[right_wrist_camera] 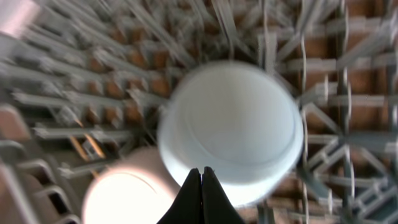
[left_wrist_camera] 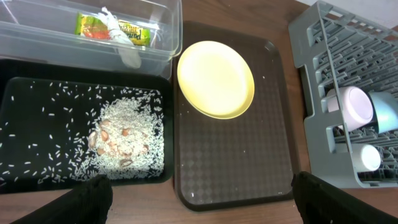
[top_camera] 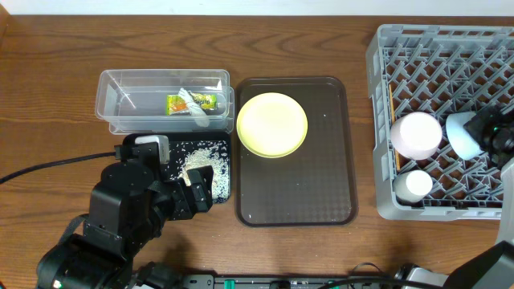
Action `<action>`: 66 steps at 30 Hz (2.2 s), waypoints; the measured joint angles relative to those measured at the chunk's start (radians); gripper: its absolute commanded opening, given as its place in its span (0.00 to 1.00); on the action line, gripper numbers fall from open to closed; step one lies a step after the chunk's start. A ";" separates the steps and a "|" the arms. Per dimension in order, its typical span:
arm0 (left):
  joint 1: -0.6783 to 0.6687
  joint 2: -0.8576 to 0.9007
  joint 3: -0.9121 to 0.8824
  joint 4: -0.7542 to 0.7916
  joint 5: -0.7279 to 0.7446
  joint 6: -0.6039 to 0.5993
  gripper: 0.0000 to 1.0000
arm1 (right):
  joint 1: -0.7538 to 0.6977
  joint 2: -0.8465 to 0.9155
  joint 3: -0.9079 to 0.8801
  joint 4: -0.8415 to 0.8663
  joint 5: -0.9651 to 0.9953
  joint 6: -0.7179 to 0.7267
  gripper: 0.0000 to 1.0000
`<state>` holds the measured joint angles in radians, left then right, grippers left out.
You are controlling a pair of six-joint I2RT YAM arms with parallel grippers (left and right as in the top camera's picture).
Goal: Sort waste into correct bins and load items into the dishwasher rack
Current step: 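Stand the blue bowl upright beside the pink bowl and open the right gripper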
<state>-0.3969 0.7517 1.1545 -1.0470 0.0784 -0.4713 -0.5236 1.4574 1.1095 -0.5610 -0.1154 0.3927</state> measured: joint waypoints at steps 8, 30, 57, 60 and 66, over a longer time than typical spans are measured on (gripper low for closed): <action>0.000 0.000 0.000 0.000 0.000 0.000 0.94 | -0.005 0.020 0.000 0.058 0.076 -0.004 0.01; 0.000 0.000 0.000 0.000 0.000 0.000 0.94 | 0.018 0.136 0.000 -0.129 0.056 -0.003 0.01; 0.000 0.000 0.000 0.000 0.000 0.000 0.94 | 0.018 0.138 0.004 0.053 0.130 0.023 0.01; 0.000 0.000 0.000 0.000 0.000 0.000 0.94 | 0.019 0.150 0.004 0.076 0.112 0.024 0.01; 0.000 0.000 0.000 0.000 0.000 0.000 0.94 | 0.045 0.164 0.004 0.075 0.097 0.024 0.01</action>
<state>-0.3965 0.7517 1.1545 -1.0470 0.0784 -0.4713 -0.4789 1.6211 1.1133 -0.4862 -0.0181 0.4171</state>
